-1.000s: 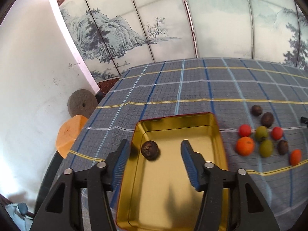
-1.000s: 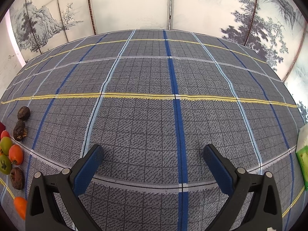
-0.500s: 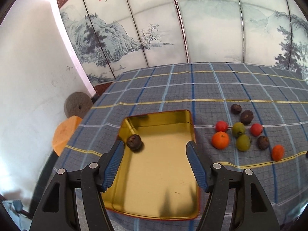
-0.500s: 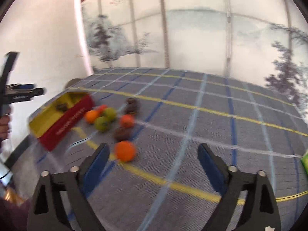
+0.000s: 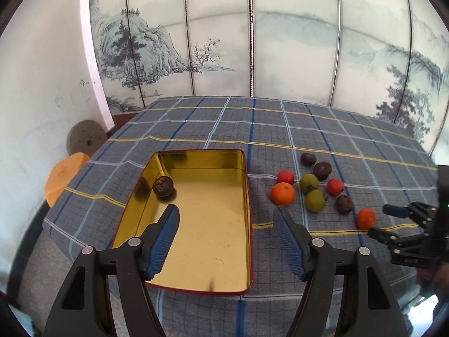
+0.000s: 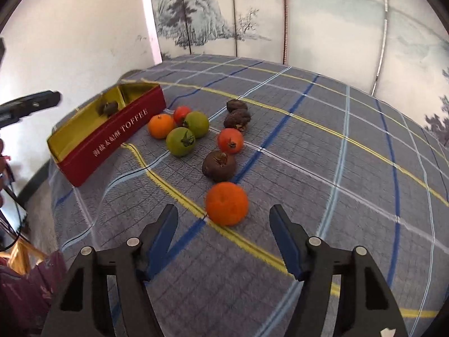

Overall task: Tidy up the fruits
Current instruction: 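Grasp the small orange with the right gripper, then carry the orange into the tin and open the right gripper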

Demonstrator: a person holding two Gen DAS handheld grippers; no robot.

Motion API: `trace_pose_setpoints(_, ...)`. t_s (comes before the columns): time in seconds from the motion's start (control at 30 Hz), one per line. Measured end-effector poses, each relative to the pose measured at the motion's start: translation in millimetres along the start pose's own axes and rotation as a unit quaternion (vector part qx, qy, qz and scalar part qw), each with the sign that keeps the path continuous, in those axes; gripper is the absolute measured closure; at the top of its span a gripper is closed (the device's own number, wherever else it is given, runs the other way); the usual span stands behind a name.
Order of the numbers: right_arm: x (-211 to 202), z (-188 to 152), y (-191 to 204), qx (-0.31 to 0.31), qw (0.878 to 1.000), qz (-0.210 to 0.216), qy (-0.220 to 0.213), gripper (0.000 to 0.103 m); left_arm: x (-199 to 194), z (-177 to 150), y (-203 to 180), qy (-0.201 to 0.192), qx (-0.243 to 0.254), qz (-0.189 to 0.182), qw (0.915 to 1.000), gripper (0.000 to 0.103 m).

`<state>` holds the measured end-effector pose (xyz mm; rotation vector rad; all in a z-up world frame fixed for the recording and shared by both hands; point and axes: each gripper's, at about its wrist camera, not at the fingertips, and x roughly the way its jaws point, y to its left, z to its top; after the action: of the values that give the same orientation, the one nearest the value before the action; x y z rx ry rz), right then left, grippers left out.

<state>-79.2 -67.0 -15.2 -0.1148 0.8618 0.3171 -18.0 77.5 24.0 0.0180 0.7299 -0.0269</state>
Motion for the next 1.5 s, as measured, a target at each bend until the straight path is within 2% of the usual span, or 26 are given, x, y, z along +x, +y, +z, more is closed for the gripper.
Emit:
trace_pose_setpoints(0.07, 8, 4, 0, -0.004, 1.0, 0.0, 0.011, 0.038, -4, -1, 5, -0.004, -0.009, -0.007, 0.9999, 0.028)
trace_pose_setpoints(0.2, 23, 5, -1, -0.01, 0.999, -0.011, 0.037, 0.04, -8, -6, 10, -0.002, -0.002, 0.007, 1.0, 0.026)
trace_pose_setpoints(0.27, 30, 3, -3, -0.008, 0.998, -0.019, 0.051, 0.062, -10, -10, 17, 0.005, -0.002, 0.021, 0.9998, 0.026)
trace_pose_setpoints(0.33, 28, 2, -5, 0.0, 0.999, -0.013, 0.047, 0.07, -14, -16, 24, 0.003, -0.002, 0.039, 0.9992, 0.026)
trace_pose_setpoints(0.43, 25, 0, -5, 0.0, 0.999, -0.014, 0.049, 0.071, -14, -24, 34, 0.003, -0.004, 0.064, 0.9979, 0.026)
trace_pose_setpoints(0.6, 12, 13, 9, 0.0, 0.999, 0.012, 0.034, 0.071, -7, -35, 49, 0.027, -0.029, 0.068, 0.9969, 0.026)
trace_pose_setpoints(0.73, 2, 59, 51, -0.037, 0.996, 0.079, 0.002, 0.071, -4, -36, 57, 0.035, -0.052, 0.062, 0.9961, 0.026)
trace_pose_setpoints(0.8, 5, 83, 76, -0.058, 0.992, 0.113, -0.007, 0.071, -5, -36, 60, 0.033, -0.058, 0.074, 0.995, 0.026)
trace_pose_setpoints(0.93, 31, 125, 126, -0.093, 0.981, 0.169, -0.006, 0.071, -8, -37, 73, 0.034, -0.072, 0.081, 0.9936, 0.026)
trace_pose_setpoints(1.1, 82, 154, 158, -0.088, 0.974, 0.204, 0.032, 0.07, -8, -41, 98, 0.045, -0.099, 0.102, 0.9888, 0.019)
trace_pose_setpoints(1.33, 121, 159, 194, -0.087, 0.974, 0.195, 0.077, 0.07, -8, -49, 112, 0.054, -0.106, 0.113, 0.9865, 0.014)
trace_pose_setpoints(1.5, 147, 164, 206, -0.074, 0.975, 0.184, 0.101, 0.069, -13, -51, 111, 0.046, -0.107, 0.125, 0.9854, 0.006)
